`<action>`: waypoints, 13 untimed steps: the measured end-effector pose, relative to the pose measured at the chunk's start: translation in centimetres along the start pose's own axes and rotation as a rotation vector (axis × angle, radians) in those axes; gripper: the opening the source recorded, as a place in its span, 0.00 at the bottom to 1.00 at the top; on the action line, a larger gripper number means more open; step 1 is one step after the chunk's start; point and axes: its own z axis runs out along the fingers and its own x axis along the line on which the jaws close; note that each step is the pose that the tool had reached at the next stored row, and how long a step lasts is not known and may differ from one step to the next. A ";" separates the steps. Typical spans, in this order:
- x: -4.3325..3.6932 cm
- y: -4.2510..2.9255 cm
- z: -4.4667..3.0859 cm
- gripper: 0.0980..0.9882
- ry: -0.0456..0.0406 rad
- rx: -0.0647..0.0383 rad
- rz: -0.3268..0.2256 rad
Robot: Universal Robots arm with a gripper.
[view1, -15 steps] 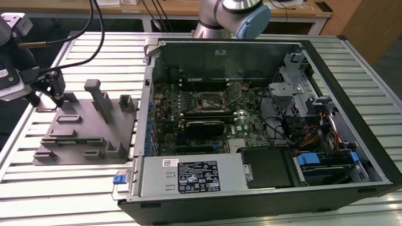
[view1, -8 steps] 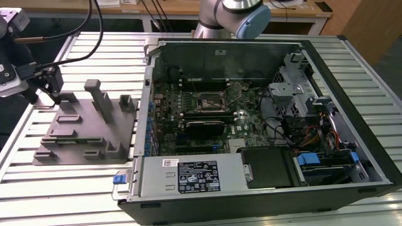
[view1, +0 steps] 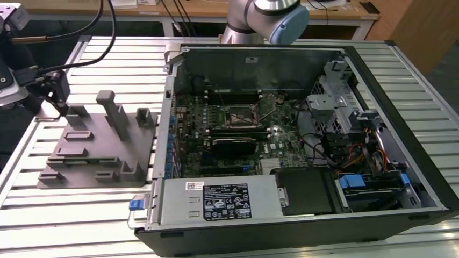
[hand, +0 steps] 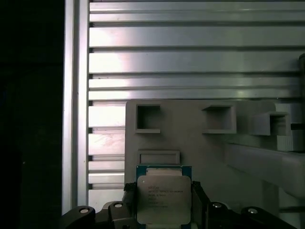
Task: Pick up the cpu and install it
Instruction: 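Pick up the cpu and move it towards the insertion slot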
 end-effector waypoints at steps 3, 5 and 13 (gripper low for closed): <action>0.00 0.02 -0.29 0.50 -0.0001 0.000 0.000; -0.01 0.04 -0.47 0.50 -0.0001 -0.001 0.000; -0.02 0.09 -1.17 0.50 0.0000 -0.001 0.000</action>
